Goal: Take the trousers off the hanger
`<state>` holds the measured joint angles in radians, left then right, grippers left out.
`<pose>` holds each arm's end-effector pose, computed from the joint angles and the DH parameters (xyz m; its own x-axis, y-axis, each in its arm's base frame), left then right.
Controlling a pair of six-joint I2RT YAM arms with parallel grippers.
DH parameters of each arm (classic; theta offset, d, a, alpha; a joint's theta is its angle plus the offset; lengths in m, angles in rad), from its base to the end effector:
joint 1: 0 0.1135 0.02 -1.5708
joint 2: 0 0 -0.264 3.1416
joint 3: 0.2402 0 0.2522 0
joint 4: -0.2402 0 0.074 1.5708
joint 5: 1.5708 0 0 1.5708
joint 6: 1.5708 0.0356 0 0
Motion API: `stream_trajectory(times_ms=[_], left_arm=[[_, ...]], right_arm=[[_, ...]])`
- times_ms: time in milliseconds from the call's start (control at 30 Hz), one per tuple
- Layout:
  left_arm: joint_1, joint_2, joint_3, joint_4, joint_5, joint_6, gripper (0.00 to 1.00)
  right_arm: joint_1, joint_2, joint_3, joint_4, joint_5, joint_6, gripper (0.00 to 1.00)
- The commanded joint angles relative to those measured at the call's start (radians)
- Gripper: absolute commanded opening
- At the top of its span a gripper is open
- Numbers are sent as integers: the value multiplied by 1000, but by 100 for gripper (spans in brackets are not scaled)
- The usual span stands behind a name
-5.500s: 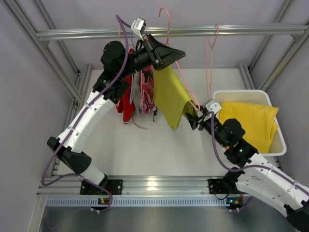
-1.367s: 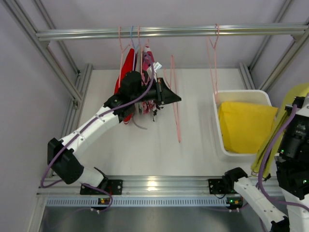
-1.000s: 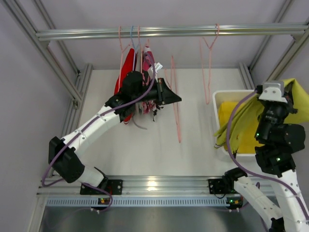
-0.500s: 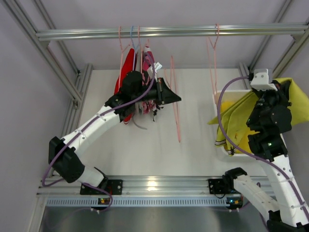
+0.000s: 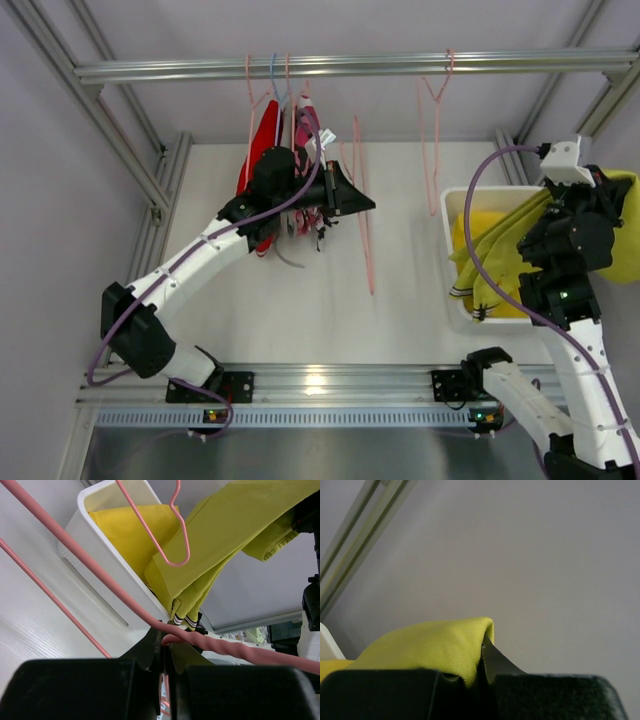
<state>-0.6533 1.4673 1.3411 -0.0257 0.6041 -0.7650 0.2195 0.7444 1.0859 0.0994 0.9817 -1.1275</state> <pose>0.2620 -0.2260 0.3891 -0.7419 -0.1499 -0.6536 0.5993 0.2889 -0.7466 0.1249 -0.0025 0.4710 -0.3750 -0.5979 -0.7084 0.6391 0.3868 -0.6648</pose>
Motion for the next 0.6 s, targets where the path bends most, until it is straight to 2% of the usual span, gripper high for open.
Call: stream_trajectory(times_ms=[0, 167, 233, 267, 367, 533, 567], left_arm=[[6, -2, 44, 49, -1, -2, 0], [11, 1, 47, 49, -1, -10, 0], [15, 1, 47, 52, 2, -14, 0], [17, 2, 46, 53, 5, -20, 0], [24, 5, 41, 64, 11, -31, 0], [35, 11, 41, 70, 22, -39, 0], [37, 14, 43, 70, 25, -40, 0]], right_arm=[[-32, 9, -4, 89, -12, -51, 0], [-65, 98, 5, 1, 3, 24, 1], [-66, 122, 23, -88, -3, 154, 0], [-66, 130, 31, -216, -32, 207, 0], [-66, 147, 34, -352, -113, 407, 0], [-66, 168, 63, -496, -270, 572, 0], [-65, 171, 74, -533, -347, 616, 0]])
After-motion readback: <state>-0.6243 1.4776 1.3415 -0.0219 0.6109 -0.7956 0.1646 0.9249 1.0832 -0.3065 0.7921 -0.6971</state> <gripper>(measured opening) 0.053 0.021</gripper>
